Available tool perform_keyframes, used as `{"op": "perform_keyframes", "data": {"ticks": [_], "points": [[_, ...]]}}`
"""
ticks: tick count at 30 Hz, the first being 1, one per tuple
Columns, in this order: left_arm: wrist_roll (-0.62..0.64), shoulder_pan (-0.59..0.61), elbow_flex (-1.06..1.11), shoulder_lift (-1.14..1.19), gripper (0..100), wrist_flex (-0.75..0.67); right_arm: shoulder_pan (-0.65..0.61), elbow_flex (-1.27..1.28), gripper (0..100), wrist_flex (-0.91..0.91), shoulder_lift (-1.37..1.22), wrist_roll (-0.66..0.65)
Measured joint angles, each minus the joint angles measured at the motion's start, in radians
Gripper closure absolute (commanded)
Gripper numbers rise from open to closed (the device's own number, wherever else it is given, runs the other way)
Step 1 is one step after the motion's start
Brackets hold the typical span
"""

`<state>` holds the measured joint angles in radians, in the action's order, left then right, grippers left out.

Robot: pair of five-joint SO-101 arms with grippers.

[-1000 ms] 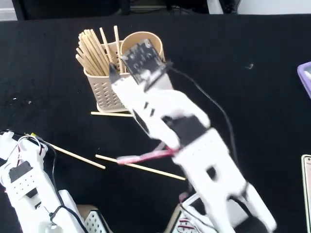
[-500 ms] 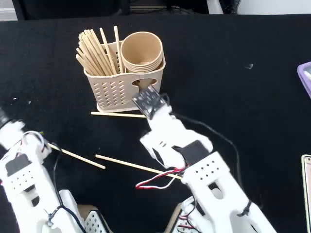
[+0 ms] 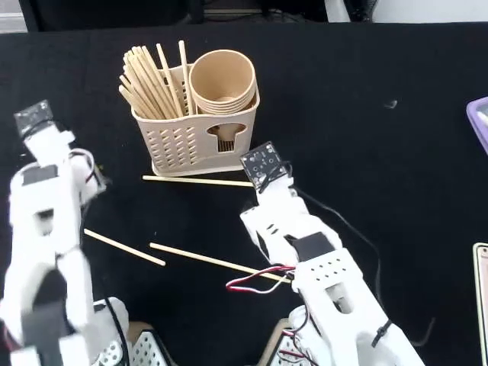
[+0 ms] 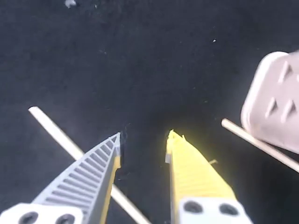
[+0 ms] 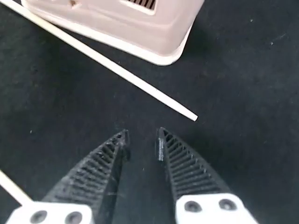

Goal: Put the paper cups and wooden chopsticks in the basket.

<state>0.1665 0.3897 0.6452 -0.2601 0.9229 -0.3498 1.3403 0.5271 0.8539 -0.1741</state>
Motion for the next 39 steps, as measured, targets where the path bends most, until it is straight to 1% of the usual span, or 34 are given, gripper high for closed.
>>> {"op": "perform_keyframes", "data": {"ticks": [4, 7, 15, 18, 21, 25, 34, 39], "points": [[0.026, -0.015, -0.091, 0.233, 84, 0.000, 0.041, 0.021, 90.0, -0.077, 0.000, 0.000], [0.032, -0.015, -0.127, 0.336, 84, 0.000, 0.084, 0.044, 90.0, -0.169, 0.000, 0.002], [0.035, -0.008, -0.152, 0.367, 84, 0.015, 0.100, 0.048, 90.2, -0.189, 0.000, 0.005], [0.035, -0.005, -0.170, 0.371, 84, 0.057, 0.121, 0.048, 90.2, -0.189, 0.000, 0.060], [0.035, -0.005, -0.175, 0.371, 84, 0.066, 0.153, 0.046, 90.0, -0.189, -0.002, 0.132], [0.035, -0.005, -0.173, 0.371, 84, 0.066, 0.163, -0.035, 90.0, -0.170, -0.130, 0.167], [0.035, -0.005, -0.173, 0.371, 84, 0.066, 0.166, -0.339, 90.1, -0.147, -0.600, 0.167], [0.035, -0.005, -0.173, 0.371, 84, 0.066, 0.166, -0.422, 90.2, -0.146, -0.738, 0.167]]}}
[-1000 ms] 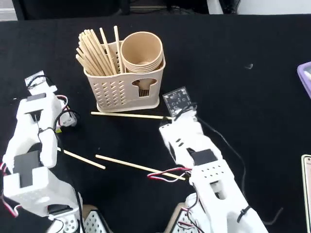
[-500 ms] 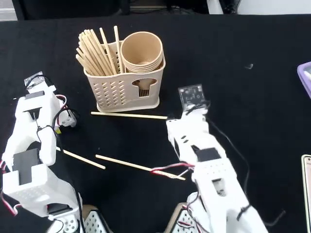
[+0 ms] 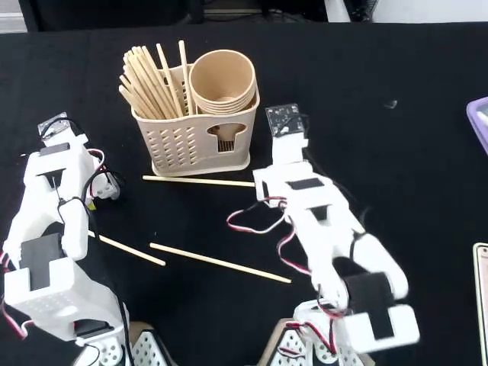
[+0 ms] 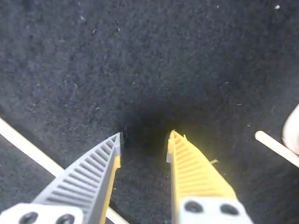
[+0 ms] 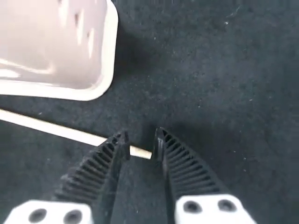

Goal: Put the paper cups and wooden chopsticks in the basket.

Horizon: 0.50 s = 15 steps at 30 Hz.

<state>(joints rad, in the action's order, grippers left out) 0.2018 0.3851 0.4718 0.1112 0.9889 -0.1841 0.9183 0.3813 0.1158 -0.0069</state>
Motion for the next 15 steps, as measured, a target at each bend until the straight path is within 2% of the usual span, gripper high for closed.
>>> {"op": "perform_keyframes", "data": {"ticks": [11, 15], "points": [[0.002, 0.046, 0.005, 0.000, 84, 0.002, 0.000, -0.071, 90.0, 0.167, -0.035, -0.002], [0.002, 0.046, 0.005, 0.000, 84, 0.002, 0.000, -0.071, 90.0, 0.215, -0.035, -0.084]]}}
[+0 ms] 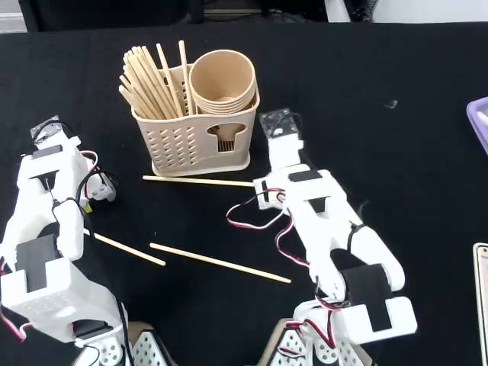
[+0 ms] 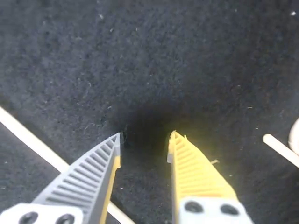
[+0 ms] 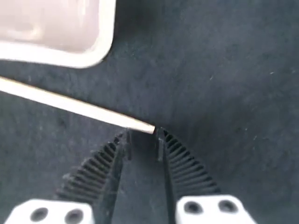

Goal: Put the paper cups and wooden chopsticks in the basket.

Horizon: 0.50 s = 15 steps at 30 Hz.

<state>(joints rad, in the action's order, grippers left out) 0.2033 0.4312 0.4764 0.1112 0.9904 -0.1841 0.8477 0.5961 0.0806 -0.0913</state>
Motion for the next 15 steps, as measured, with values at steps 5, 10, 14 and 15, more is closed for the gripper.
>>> {"op": "perform_keyframes", "data": {"ticks": [5, 10, 14, 15], "points": [[0.000, 0.000, 0.000, 0.000, 84, 0.000, -0.034, 0.000, 90.0, 0.038, 0.000, -0.100], [0.000, 0.000, 0.000, 0.000, 84, 0.000, -0.034, -0.005, 90.0, 0.025, 0.000, -0.169], [0.002, 0.002, 0.000, 0.000, 84, 0.000, -0.034, -0.011, 90.1, 0.002, 0.000, -0.221], [0.002, 0.002, 0.000, 0.000, 84, 0.000, -0.034, -0.011, 90.2, 0.002, 0.000, -0.216]]}}
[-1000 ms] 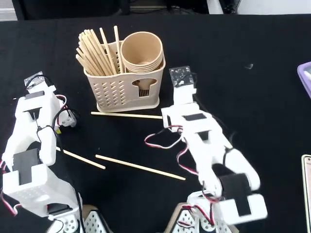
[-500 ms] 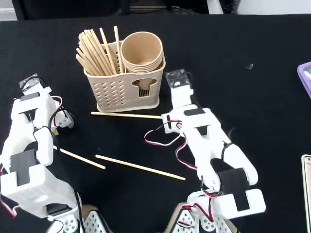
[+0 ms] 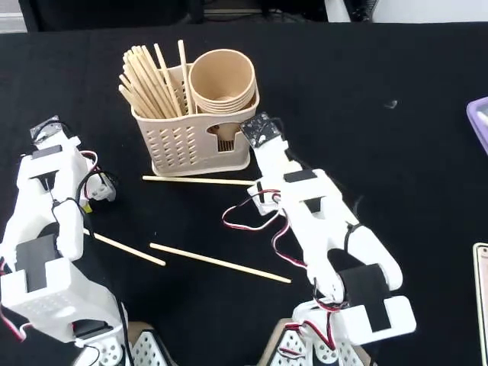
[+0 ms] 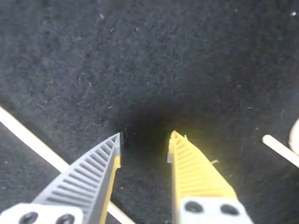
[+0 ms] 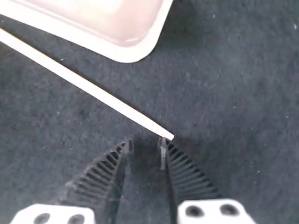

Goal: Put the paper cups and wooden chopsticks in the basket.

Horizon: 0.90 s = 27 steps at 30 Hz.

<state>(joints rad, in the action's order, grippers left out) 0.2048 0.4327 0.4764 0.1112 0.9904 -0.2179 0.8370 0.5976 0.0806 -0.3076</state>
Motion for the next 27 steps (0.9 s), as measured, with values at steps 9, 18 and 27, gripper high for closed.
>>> {"op": "perform_keyframes", "data": {"ticks": [9, 18, 27], "points": [[-0.002, 0.000, 0.000, 0.000, 84, 0.000, 0.000, 0.000, 90.2, 0.060, 0.000, 0.224], [-0.002, 0.017, 0.002, 0.000, 84, 0.000, 0.000, 0.000, 90.0, 0.097, 0.038, 0.397], [-0.002, 0.021, 0.002, 0.000, 84, 0.000, 0.000, 0.000, 90.0, -0.080, 0.035, 0.736]]}}
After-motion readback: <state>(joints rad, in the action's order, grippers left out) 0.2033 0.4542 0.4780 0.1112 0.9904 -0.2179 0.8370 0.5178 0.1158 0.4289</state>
